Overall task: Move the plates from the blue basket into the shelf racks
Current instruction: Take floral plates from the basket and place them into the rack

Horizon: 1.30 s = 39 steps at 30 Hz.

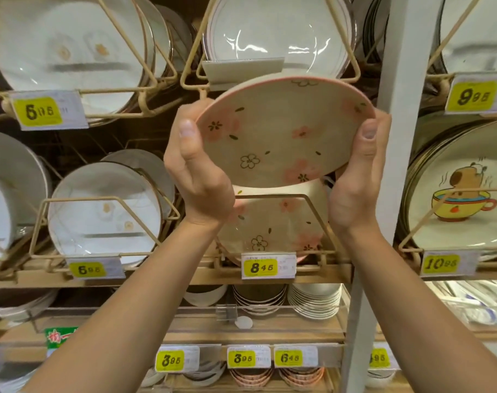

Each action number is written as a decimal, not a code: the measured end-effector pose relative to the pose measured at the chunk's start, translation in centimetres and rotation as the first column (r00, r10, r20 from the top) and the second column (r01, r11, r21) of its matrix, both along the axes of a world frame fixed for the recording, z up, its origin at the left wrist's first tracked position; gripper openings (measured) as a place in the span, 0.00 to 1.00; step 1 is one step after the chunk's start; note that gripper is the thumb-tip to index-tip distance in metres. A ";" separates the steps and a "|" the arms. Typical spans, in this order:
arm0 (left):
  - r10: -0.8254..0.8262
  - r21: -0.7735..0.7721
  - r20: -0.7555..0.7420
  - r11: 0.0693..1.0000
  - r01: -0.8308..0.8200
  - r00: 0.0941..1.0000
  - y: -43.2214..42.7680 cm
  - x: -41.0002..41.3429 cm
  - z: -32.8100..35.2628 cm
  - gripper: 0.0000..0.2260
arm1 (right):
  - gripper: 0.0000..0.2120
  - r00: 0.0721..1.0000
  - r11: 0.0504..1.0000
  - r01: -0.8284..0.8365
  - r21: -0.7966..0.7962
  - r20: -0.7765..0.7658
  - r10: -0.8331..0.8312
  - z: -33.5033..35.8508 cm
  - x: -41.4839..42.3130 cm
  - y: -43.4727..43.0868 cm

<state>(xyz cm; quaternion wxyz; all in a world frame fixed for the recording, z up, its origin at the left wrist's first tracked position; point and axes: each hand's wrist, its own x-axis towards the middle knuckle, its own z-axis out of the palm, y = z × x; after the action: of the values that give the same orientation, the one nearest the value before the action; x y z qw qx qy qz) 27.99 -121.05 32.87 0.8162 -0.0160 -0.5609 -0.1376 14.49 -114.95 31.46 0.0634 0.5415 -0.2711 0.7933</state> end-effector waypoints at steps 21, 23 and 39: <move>-0.072 0.610 0.376 0.770 -0.188 0.924 -2.7 2.2 -6.1 0.13 | 0.19 0.936 0.851 0.342 0.398 -0.220 -0.273 -5.4 -0.3 -2.4; -0.140 0.636 0.369 0.759 -0.139 0.919 -2.6 2.3 -6.0 0.14 | 0.20 0.924 0.841 0.365 0.399 -0.265 -0.275 -5.7 -0.5 -2.2; -0.651 0.833 0.270 0.527 0.167 0.710 -2.4 4.2 -5.2 0.25 | 0.26 0.952 0.678 -0.224 0.700 0.306 -0.001 -3.3 -0.7 -1.8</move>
<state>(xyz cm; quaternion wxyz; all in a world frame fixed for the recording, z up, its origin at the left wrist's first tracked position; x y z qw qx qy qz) 32.14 -123.50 27.71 0.4832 0.2290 -0.6372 -0.5550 13.75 -116.74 28.18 -0.2447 0.4190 -0.5356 0.6912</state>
